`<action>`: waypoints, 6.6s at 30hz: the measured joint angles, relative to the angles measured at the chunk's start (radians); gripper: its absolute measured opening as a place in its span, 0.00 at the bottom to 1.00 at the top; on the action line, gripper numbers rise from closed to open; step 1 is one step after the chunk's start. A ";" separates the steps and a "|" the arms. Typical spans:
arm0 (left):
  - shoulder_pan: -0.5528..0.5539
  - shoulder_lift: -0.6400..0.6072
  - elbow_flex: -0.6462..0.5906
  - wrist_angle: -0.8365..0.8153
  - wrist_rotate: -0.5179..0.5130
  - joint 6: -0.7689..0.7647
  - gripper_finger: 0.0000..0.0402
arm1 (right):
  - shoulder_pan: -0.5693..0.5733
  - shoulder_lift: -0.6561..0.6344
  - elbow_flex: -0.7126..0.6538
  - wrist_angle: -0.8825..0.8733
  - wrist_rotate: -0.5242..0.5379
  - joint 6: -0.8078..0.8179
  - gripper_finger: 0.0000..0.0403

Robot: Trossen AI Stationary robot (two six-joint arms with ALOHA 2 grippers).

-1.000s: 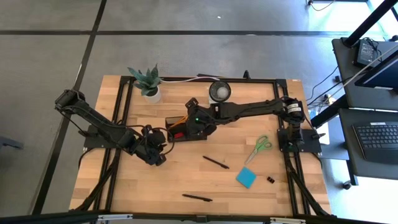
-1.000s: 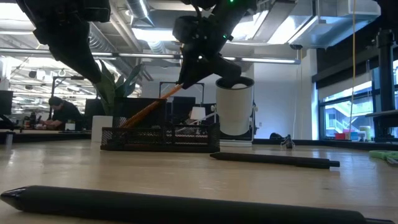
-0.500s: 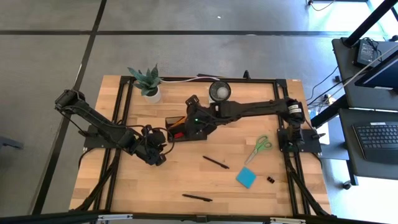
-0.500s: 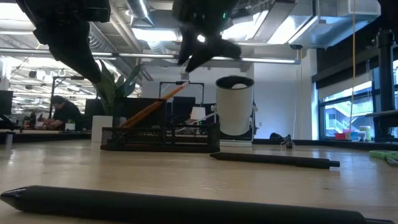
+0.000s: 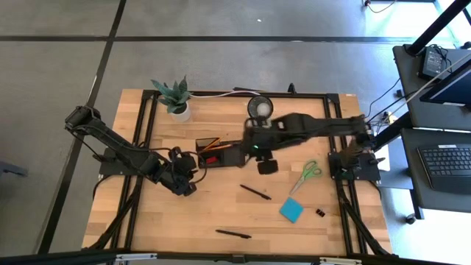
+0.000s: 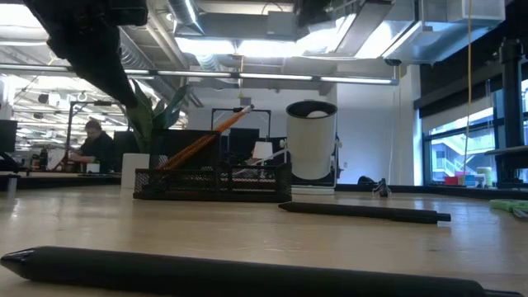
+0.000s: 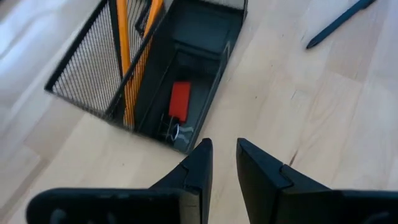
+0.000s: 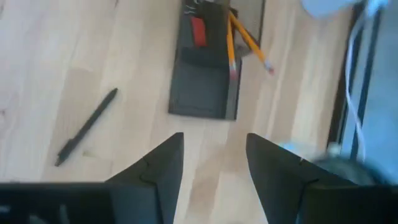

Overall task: Pick and place office supplies into organizer
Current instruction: Put the top right black pen in the desk organizer

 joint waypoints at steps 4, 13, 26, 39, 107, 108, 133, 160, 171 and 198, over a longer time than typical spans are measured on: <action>0.000 0.000 0.000 0.102 -0.025 0.157 0.16 | 0.094 -0.105 -0.218 0.064 0.099 0.188 0.44; 0.059 0.145 0.000 0.552 0.113 0.582 0.16 | 0.235 -0.334 -0.851 0.589 0.121 0.466 0.44; 0.117 0.410 0.000 0.838 0.108 0.724 0.16 | 0.298 -0.360 -1.224 1.114 0.081 0.495 0.44; 0.207 0.592 0.043 0.998 0.275 0.846 0.16 | 0.421 -0.313 -1.257 1.179 0.189 0.695 0.44; 0.191 0.638 0.144 0.946 0.296 0.898 0.16 | 0.448 -0.016 -1.032 0.887 0.154 0.730 0.10; 0.190 0.626 0.145 0.932 0.296 0.896 0.16 | 0.447 -0.015 -1.021 0.866 0.153 0.719 0.09; 0.151 0.517 0.145 0.873 0.295 0.853 0.16 | 0.445 -0.021 -1.030 0.915 0.170 0.692 0.01; 0.211 0.727 0.144 1.012 0.387 0.772 0.04 | 0.444 -0.021 -1.030 0.919 0.156 0.717 0.02; 0.214 0.732 0.145 1.019 0.404 0.773 0.04 | 0.444 -0.021 -1.030 0.919 0.156 0.717 0.02; 0.241 0.698 0.149 1.033 0.499 0.696 0.30 | 0.445 -0.021 -1.031 0.921 0.155 0.720 0.02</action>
